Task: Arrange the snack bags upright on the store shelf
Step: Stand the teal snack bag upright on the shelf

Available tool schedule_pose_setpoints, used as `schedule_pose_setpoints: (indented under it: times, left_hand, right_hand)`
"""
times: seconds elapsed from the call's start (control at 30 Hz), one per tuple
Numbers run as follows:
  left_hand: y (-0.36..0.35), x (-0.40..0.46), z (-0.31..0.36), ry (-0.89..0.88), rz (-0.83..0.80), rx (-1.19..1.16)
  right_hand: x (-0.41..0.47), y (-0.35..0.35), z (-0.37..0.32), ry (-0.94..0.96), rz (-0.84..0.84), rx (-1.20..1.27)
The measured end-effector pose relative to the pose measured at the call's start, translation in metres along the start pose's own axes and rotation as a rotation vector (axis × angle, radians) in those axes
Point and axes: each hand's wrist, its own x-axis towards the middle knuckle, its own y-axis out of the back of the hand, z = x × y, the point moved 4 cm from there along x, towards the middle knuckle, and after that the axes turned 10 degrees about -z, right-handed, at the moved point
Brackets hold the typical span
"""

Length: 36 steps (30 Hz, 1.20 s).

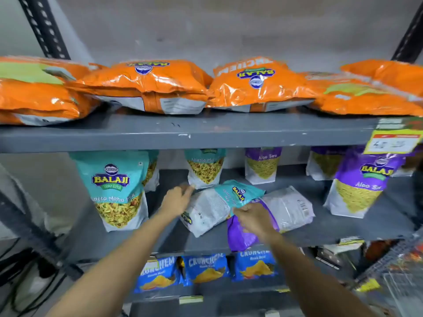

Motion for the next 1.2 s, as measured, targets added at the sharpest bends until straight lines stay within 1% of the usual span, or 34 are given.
schedule_pose_setpoints:
  times: [0.03,0.1,0.17,0.2,0.27,0.33,0.37,0.43,0.57,0.7,0.8,0.87,0.93,1.03,1.2]
  left_hand:
    - [0.000,0.015,-0.010,0.058,-0.036,-0.051]
    - [-0.004,0.032,-0.027,0.154,-0.188,-0.174]
    - [-0.011,0.041,-0.041,0.239,-0.354,-0.384]
    - [-0.015,0.037,-0.044,0.273,-0.439,-0.455]
    - [-0.019,0.031,-0.044,0.286,-0.597,-0.489]
    - [-0.020,0.027,-0.045,0.284,-0.647,-0.507]
    - [-0.021,0.027,-0.046,0.281,-0.627,-0.523]
    - [-0.023,0.019,-0.049,0.267,-0.568,-0.560]
    - [-0.026,-0.013,-0.063,0.241,-0.491,-0.661]
    - [-0.023,-0.036,-0.068,0.114,-0.423,-0.749]
    - [-0.016,-0.035,-0.065,-0.005,-0.303,-0.719]
    - [-0.013,-0.031,-0.062,-0.032,-0.229,-0.669]
    - [-0.012,-0.023,-0.060,-0.028,-0.144,-0.605]
    - [-0.017,-0.015,-0.059,-0.027,-0.068,-0.523]
    - [-0.029,-0.010,-0.065,-0.047,-0.002,-0.443]
  right_hand:
    - [0.007,-0.014,0.000,-0.059,-0.031,0.159]
    - [0.017,-0.040,0.004,-0.187,-0.104,0.433]
    - [0.033,-0.066,0.008,-0.269,-0.101,0.637]
    - [0.040,-0.077,0.008,-0.299,-0.074,0.688]
    - [0.056,-0.094,0.014,-0.336,0.039,0.739]
    - [0.055,-0.099,0.013,-0.326,0.191,0.734]
    - [0.053,-0.099,0.012,-0.314,0.248,0.707]
    - [0.045,-0.098,0.011,-0.271,0.268,0.705]
    - [0.012,-0.093,0.007,-0.117,0.220,0.764]
    - [-0.023,-0.077,0.000,0.089,0.121,0.720]
    - [-0.015,-0.063,-0.006,0.171,0.017,0.549]
    - [0.000,-0.055,-0.016,0.232,-0.047,0.394]
    - [0.018,-0.052,-0.023,0.304,-0.088,0.295]
    - [0.041,-0.056,-0.027,0.362,-0.115,0.219]
    - [0.061,-0.061,-0.007,0.370,-0.103,0.155]
